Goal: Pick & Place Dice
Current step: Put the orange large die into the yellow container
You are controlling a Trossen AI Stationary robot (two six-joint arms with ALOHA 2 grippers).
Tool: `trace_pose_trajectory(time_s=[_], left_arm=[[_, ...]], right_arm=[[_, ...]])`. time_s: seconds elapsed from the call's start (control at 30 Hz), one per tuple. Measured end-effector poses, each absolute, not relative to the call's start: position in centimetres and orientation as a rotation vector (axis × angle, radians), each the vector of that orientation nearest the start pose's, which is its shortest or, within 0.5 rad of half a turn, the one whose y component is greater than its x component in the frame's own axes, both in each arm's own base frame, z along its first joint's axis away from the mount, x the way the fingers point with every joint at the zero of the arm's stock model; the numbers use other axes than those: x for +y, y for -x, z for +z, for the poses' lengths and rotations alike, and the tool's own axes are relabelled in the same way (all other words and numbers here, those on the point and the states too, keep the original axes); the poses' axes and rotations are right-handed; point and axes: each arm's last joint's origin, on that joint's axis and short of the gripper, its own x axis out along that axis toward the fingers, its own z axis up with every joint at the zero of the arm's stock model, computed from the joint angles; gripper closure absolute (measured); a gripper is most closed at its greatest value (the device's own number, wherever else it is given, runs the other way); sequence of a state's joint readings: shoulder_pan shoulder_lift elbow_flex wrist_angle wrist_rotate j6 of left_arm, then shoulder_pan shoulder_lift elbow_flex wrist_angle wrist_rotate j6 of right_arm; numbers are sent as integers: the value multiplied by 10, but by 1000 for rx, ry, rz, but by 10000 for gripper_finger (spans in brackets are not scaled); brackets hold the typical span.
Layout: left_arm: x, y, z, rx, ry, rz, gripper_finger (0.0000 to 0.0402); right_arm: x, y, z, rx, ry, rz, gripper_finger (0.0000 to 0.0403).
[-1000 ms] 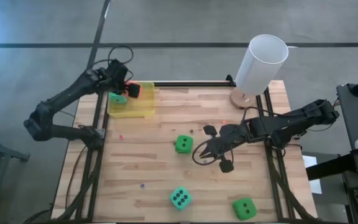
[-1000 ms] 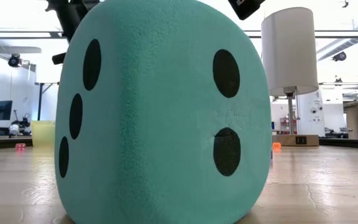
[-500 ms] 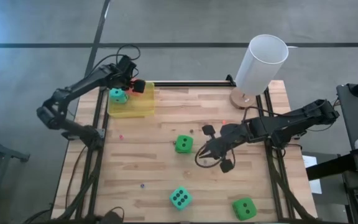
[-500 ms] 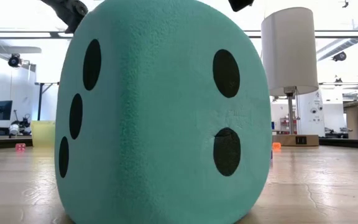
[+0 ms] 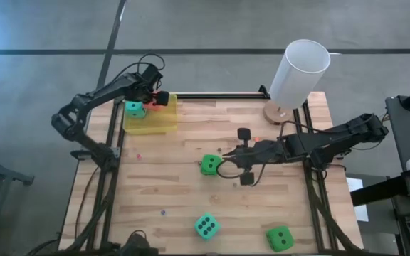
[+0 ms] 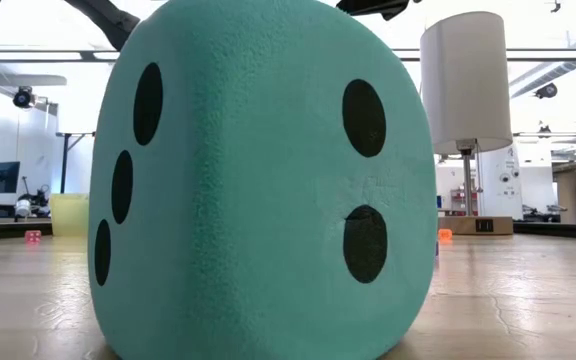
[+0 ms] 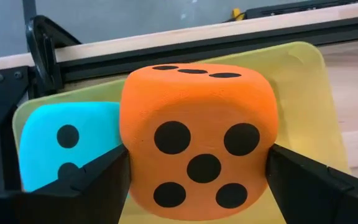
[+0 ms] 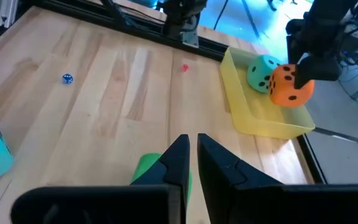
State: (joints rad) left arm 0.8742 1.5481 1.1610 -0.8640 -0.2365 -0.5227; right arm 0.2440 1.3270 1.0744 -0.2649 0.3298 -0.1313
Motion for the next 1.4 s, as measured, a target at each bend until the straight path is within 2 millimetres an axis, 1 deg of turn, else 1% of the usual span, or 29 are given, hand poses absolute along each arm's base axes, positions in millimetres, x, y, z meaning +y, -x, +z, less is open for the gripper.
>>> trace_pose_trajectory(time_s=[0.17, 0.53, 0.63, 0.93, 1.1, 1.3, 1.4], left_arm=[[230, -183, 237, 989, 824, 1284, 71], [230, -184, 238, 984, 828, 1284, 33], [229, -184, 237, 977, 854, 1268, 27], [228, -185, 237, 972, 881, 1251, 26], [228, -185, 237, 954, 910, 1273, 27], [229, -185, 237, 937, 925, 1291, 6], [229, -185, 237, 929, 934, 1301, 4]], right_arm=[[61, -285, 310, 502, 276, -51, 374], [61, -285, 310, 501, 276, -53, 374], [61, -285, 310, 501, 278, -53, 374], [61, -285, 310, 501, 277, -53, 374], [61, -285, 310, 501, 276, -53, 374], [61, -285, 310, 501, 276, -53, 374], [61, -285, 310, 501, 276, -53, 374]])
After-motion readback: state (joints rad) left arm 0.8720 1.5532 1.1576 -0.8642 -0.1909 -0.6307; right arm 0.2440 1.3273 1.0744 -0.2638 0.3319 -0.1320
